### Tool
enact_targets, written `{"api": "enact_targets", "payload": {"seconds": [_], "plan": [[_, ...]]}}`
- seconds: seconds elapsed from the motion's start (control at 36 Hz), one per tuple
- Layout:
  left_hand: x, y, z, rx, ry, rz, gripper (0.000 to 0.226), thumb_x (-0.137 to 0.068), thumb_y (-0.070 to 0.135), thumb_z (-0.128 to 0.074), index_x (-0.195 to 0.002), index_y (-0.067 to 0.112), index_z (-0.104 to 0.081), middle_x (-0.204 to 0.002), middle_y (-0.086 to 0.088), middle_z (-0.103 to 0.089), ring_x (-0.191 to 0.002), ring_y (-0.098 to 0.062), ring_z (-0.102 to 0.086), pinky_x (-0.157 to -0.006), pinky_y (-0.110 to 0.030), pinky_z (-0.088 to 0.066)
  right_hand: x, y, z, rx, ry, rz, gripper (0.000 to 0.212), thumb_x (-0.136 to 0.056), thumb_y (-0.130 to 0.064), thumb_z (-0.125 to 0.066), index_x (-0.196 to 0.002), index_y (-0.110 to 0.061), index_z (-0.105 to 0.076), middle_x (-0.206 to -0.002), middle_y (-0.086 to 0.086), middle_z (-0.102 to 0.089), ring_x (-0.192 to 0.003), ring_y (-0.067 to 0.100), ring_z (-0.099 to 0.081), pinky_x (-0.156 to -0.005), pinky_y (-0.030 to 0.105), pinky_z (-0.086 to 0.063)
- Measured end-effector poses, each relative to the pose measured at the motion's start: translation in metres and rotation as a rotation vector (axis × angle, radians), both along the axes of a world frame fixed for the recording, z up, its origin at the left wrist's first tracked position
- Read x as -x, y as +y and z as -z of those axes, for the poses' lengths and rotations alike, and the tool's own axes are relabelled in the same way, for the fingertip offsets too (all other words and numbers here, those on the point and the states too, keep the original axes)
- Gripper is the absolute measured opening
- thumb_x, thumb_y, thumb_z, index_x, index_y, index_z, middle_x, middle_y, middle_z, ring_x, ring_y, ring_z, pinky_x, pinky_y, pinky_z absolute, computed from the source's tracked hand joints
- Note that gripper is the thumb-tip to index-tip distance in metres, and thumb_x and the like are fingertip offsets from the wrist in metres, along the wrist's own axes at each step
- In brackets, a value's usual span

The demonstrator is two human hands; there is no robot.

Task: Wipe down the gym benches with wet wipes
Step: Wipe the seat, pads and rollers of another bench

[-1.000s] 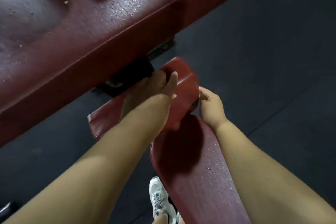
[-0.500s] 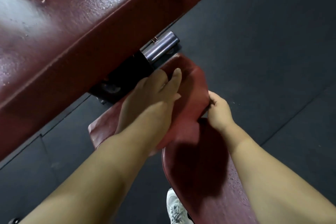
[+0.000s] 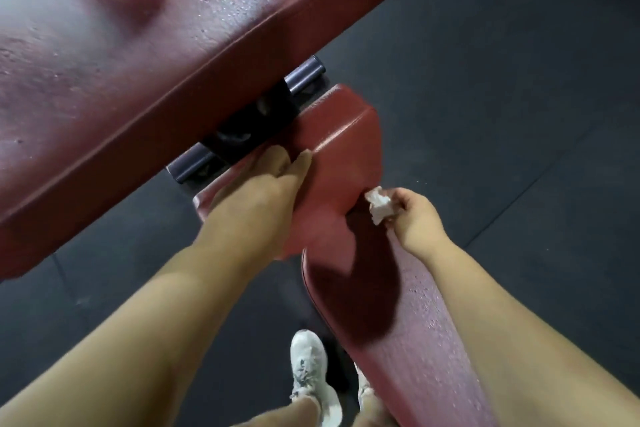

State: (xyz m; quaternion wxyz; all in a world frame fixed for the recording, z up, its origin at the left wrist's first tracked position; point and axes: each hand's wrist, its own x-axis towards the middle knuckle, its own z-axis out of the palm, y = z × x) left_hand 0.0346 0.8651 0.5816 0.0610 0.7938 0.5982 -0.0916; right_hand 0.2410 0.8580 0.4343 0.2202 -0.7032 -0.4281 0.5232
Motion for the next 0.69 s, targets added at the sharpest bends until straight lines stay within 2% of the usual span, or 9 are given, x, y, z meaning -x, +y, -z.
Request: {"api": "enact_targets", "payload": {"seconds": [0.11,0.19,0.22,0.31,0.33,0.39,0.44,0.56,0.69], "plan": [[0.041,-0.019,0.004,-0.071,-0.179,0.082,0.040,-0.091,0.022,-0.038,-0.126,0.016,-0.058,-0.114,-0.004,-0.057,-0.088,-0.024,-0.064,-0.070,-0.035,-0.056,0.009,-0.022,-0.039,0.008,-0.104,-0.055,0.026,-0.090,0.001,-0.043,-0.087,-0.021,-0.057,-0.073,-0.011,-0.060,-0.070,0.013,-0.058,-0.067,0.019,-0.045],[0.066,-0.032,-0.003,0.041,-0.147,0.173,0.042,-0.089,0.024,-0.033,-0.122,0.017,-0.059,-0.117,-0.002,-0.058,-0.093,-0.022,-0.065,-0.078,-0.038,-0.055,0.022,-0.035,-0.056,0.046,-0.155,-0.061,0.023,-0.093,-0.005,-0.044,-0.087,-0.003,-0.067,-0.078,0.004,-0.063,-0.073,0.018,-0.058,-0.068,0.019,-0.044],[0.067,-0.041,-0.012,0.208,0.008,0.249,0.044,-0.089,0.019,-0.033,-0.127,0.013,-0.054,-0.124,-0.003,-0.054,-0.105,-0.023,-0.059,-0.091,-0.040,-0.049,0.027,-0.040,-0.059,0.056,-0.174,-0.064,0.025,-0.093,-0.005,-0.044,-0.087,0.001,-0.068,-0.078,0.005,-0.064,-0.071,0.016,-0.057,-0.067,0.019,-0.042],[0.099,-0.053,-0.004,0.193,0.626,0.669,0.050,-0.098,0.017,-0.030,-0.143,-0.003,-0.020,-0.145,-0.011,-0.032,-0.132,-0.038,-0.029,-0.116,-0.044,-0.012,0.049,-0.055,-0.067,0.077,-0.209,-0.057,0.031,-0.092,-0.010,-0.043,-0.075,-0.002,-0.068,-0.073,0.004,-0.068,-0.059,0.008,-0.057,-0.061,0.019,-0.040],[0.106,-0.059,-0.002,0.249,0.558,0.588,0.053,-0.101,0.022,-0.027,-0.146,-0.002,-0.012,-0.147,-0.011,-0.029,-0.132,-0.037,-0.029,-0.116,-0.038,-0.013,0.057,-0.061,-0.068,0.062,-0.212,-0.038,0.033,-0.093,-0.014,-0.043,-0.070,-0.006,-0.066,-0.072,0.003,-0.069,-0.056,0.008,-0.057,-0.057,0.018,-0.039],[0.116,-0.068,-0.010,0.329,0.078,0.159,0.051,-0.100,0.028,-0.019,-0.149,0.015,-0.018,-0.144,-0.005,-0.035,-0.126,-0.025,-0.041,-0.101,-0.016,-0.028,0.075,-0.072,-0.072,0.030,-0.228,0.012,0.031,-0.095,-0.025,-0.046,-0.070,-0.017,-0.063,-0.066,-0.003,-0.067,-0.051,0.003,-0.054,-0.052,0.018,-0.037],[0.130,-0.072,-0.006,0.284,-0.144,0.078,0.043,-0.101,0.026,-0.027,-0.144,0.026,-0.029,-0.135,0.003,-0.042,-0.104,-0.016,-0.050,-0.085,-0.018,-0.040,0.094,-0.083,-0.076,0.001,-0.269,0.070,0.025,-0.094,-0.039,-0.051,-0.077,-0.024,-0.062,-0.066,-0.007,-0.065,-0.059,0.000,-0.055,-0.053,0.015,-0.038],[0.164,-0.086,0.014,0.256,-0.182,0.086,0.035,-0.099,0.026,-0.033,-0.133,0.025,-0.043,-0.126,0.003,-0.048,-0.102,-0.017,-0.053,-0.085,-0.035,-0.049,0.131,-0.103,-0.085,-0.070,-0.250,0.215,0.028,-0.086,-0.051,-0.059,-0.092,-0.024,-0.063,-0.084,-0.006,-0.069,-0.080,0.008,-0.064,-0.069,0.023,-0.048],[0.194,-0.094,0.012,0.279,-0.114,0.118,0.037,-0.101,0.032,-0.028,-0.134,0.024,-0.042,-0.127,0.007,-0.045,-0.105,-0.014,-0.055,-0.086,-0.029,-0.049,0.164,-0.116,-0.095,-0.259,-0.357,0.171,0.016,-0.088,-0.018,-0.059,-0.097,-0.030,-0.066,-0.102,-0.010,-0.064,-0.090,-0.001,-0.058,-0.076,0.009,-0.043]]}}
